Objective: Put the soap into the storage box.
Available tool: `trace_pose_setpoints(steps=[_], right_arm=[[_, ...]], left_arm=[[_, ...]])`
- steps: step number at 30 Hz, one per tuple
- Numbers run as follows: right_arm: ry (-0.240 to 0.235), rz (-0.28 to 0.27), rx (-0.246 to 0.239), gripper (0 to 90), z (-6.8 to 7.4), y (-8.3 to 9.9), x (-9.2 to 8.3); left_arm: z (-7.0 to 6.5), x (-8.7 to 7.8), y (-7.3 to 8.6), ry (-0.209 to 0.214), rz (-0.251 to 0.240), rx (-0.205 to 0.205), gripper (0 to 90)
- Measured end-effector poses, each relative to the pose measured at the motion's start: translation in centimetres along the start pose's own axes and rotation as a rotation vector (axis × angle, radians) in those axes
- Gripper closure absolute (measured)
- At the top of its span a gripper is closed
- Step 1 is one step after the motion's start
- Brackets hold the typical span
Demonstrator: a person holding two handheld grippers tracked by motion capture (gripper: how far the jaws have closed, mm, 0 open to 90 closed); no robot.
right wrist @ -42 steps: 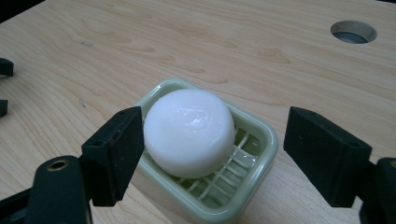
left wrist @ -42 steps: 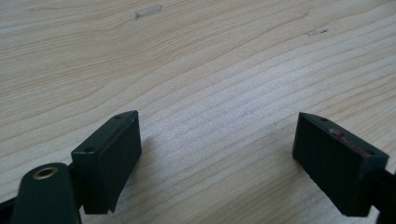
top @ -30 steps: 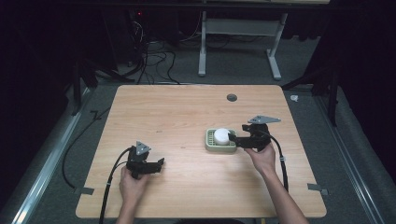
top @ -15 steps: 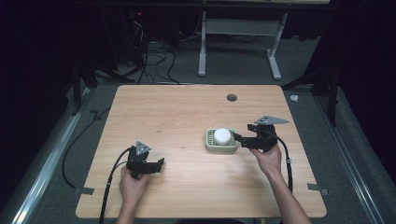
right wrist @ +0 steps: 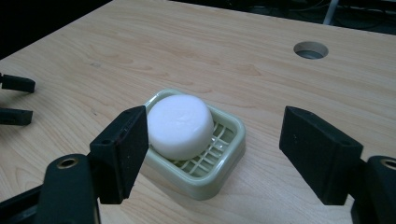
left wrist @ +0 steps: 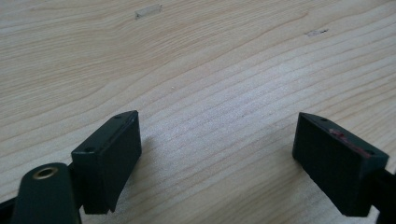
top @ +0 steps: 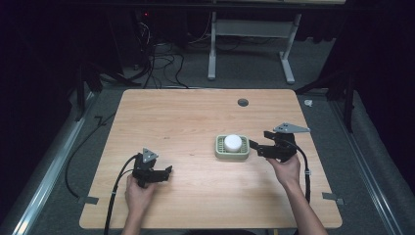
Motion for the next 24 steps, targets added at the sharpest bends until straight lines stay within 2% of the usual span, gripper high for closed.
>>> trace_pose_setpoints(steps=[24], right_arm=[[0.026,-0.02,0.01,26.0,-0.6,0.6,-2.6]], left_arm=[[0.0,0.0,0.0,-0.001,-0.002,0.0,16.0]])
Point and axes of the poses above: each handheld gripper's, and its own axes: x roughly forward along the jaws, y roughly out of its underside, z roughly to its left, the point moved 3 cm from there along x, roughly forward along the jaws, and after that the axes turned 13 degrees about -z, right-handed, at the moved point
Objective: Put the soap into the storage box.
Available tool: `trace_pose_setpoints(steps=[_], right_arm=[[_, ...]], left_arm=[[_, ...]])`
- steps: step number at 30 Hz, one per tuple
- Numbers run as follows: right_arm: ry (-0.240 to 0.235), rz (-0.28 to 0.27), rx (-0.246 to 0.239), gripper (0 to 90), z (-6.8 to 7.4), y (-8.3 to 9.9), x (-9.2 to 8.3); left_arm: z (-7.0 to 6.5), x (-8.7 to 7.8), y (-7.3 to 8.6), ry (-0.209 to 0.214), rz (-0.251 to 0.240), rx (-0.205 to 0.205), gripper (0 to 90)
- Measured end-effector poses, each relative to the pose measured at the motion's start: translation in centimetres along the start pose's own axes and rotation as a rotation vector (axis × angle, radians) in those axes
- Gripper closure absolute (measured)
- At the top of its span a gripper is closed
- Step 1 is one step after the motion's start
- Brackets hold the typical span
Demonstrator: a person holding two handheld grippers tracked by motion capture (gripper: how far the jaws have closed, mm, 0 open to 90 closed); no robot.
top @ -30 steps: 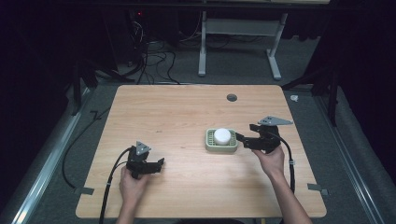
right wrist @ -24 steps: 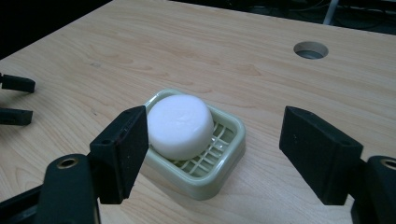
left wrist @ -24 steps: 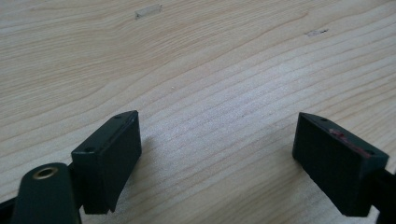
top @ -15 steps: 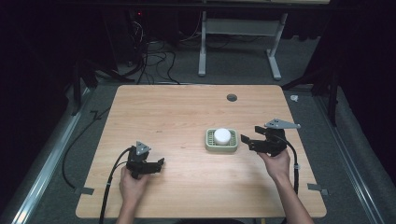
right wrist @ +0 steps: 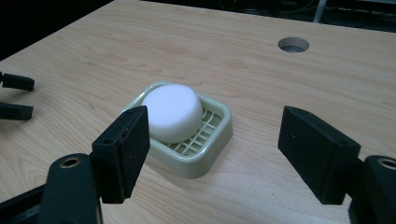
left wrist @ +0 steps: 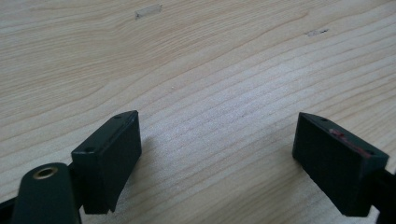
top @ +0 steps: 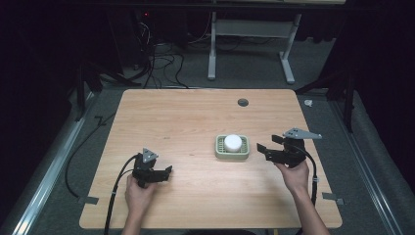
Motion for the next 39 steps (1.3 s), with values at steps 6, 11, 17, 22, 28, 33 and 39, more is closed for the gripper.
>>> trace_pose_setpoints(steps=[6,11,17,22,28,33,39], right_arm=[[0.004,-0.008,0.011,26.3,-0.1,0.2,-0.8],[0.006,-0.003,0.024,26.5,-0.5,0.8,-1.5],[0.014,-0.004,0.032,26.6,-0.7,1.2,-2.3],[0.018,-0.013,0.047,26.6,-0.9,1.5,-2.8],[0.025,-0.018,0.054,26.6,-1.0,1.8,-3.4],[0.031,-0.026,0.052,26.9,-1.0,2.1,-3.8],[0.041,-0.016,0.058,27.1,-1.1,2.9,-4.2]], left_arm=[[0.0,0.0,0.0,0.001,0.002,0.0,16.0],[0.0,0.0,0.0,0.001,0.002,0.0,16.0],[0.0,0.0,0.0,0.0,0.0,0.0,16.0],[0.0,0.0,0.0,0.0,-0.001,0.0,16.0],[0.0,0.0,0.0,0.0,0.0,0.0,16.0],[0.0,0.0,0.0,0.0,0.0,0.0,16.0],[0.0,0.0,0.0,0.0,0.0,0.0,16.0]])
Point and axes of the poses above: each handheld gripper's, and its own axes: x roughly forward along the jaws, y roughly out of its underside, z roughly to its left, the point moved 3 cm from there along x, roughly forward along the jaws, and after that the axes turned 13 degrees about -z, right-handed, at the moved point
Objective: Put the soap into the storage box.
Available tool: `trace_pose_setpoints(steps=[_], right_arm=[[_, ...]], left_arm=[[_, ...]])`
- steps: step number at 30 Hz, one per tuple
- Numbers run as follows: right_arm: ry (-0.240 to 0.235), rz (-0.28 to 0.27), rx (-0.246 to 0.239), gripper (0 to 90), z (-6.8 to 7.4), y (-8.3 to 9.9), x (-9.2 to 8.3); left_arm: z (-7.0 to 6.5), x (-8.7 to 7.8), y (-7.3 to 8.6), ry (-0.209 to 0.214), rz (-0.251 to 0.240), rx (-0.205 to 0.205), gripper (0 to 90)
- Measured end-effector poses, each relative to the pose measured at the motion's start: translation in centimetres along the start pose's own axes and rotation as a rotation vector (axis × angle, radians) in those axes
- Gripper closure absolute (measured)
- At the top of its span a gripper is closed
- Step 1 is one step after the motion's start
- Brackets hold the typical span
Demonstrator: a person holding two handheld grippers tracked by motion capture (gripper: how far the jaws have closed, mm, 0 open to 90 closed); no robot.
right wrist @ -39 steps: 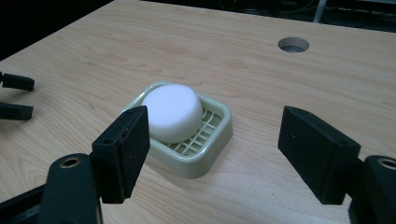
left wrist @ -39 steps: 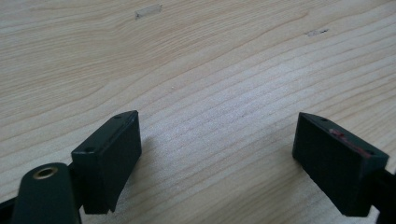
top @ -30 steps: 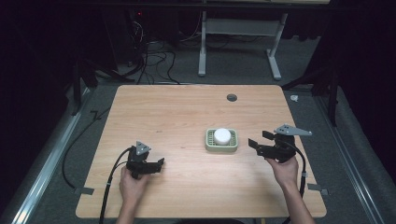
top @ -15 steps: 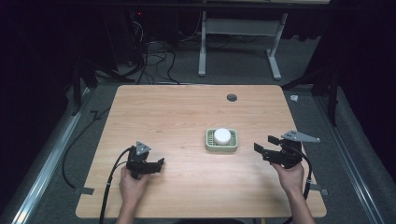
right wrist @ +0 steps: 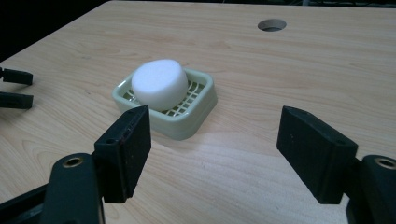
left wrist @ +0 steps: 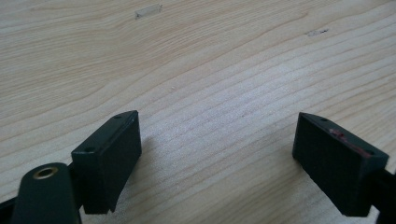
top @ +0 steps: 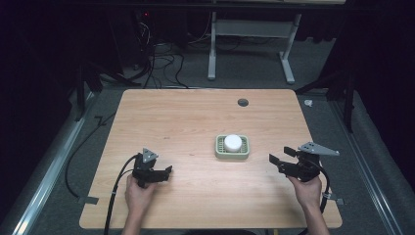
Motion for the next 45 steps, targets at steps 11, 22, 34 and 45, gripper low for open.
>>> trace_pose_setpoints(steps=[11,22,34,45], right_arm=[[0.01,0.01,0.006,27.3,-0.2,1.1,-0.3],[0.017,0.03,0.015,27.3,-0.1,2.4,-0.1],[0.024,0.053,0.011,27.6,0.2,3.6,0.4],[0.035,0.067,0.003,27.9,0.3,4.1,1.0]], left_arm=[[0.0,0.0,0.0,0.0,0.0,0.0,16.0],[0.0,0.0,0.0,0.0,0.0,0.0,16.0],[0.0,0.0,0.0,0.0,0.0,0.0,16.0],[0.0,0.0,0.0,0.0,0.0,0.0,16.0]])
Point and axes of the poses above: each handheld gripper's, and its own axes: x roughly forward along the jaws, y roughly out of its underside, z roughly to its left, the point moved 3 cm from there along x, roughly forward along the jaws, and after that the axes turned 13 degrees about -z, right-handed, at the moved point
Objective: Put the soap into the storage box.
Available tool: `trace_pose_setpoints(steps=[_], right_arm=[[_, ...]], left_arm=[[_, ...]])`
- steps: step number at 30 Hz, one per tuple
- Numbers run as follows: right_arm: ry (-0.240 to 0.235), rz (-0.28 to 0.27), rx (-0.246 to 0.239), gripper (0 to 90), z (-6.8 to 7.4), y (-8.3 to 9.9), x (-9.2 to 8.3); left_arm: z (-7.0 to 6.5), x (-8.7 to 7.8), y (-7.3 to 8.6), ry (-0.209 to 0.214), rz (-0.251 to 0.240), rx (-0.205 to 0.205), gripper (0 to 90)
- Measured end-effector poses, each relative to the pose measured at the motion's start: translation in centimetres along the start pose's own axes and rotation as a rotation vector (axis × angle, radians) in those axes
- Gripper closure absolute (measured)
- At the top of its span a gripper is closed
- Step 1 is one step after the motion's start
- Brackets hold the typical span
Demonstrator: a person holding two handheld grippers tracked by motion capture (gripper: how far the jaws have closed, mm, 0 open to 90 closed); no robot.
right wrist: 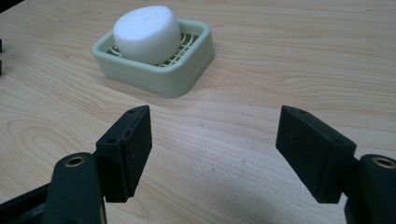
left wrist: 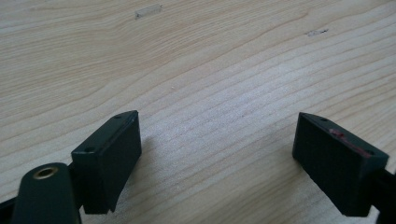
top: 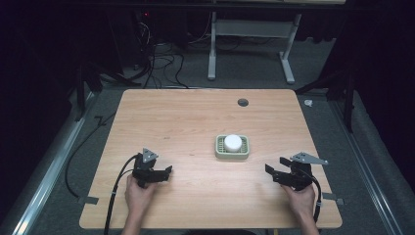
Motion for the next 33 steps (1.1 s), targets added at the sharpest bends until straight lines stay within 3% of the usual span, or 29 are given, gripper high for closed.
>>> trace_pose_setpoints(steps=[33], right_arm=[[0.069,0.096,-0.082,28.3,0.0,2.3,2.6]], left_arm=[[0.0,0.0,0.0,0.001,0.002,0.0,16.0]])
Point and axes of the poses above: each handheld gripper's, and its own axes: x roughly forward along the jaws, y roughly out of its underside, z roughly to its left, the point moved 3 cm from there along x, roughly forward along the jaws, and after that the axes turned 13 degrees about -z, right-handed, at the moved point
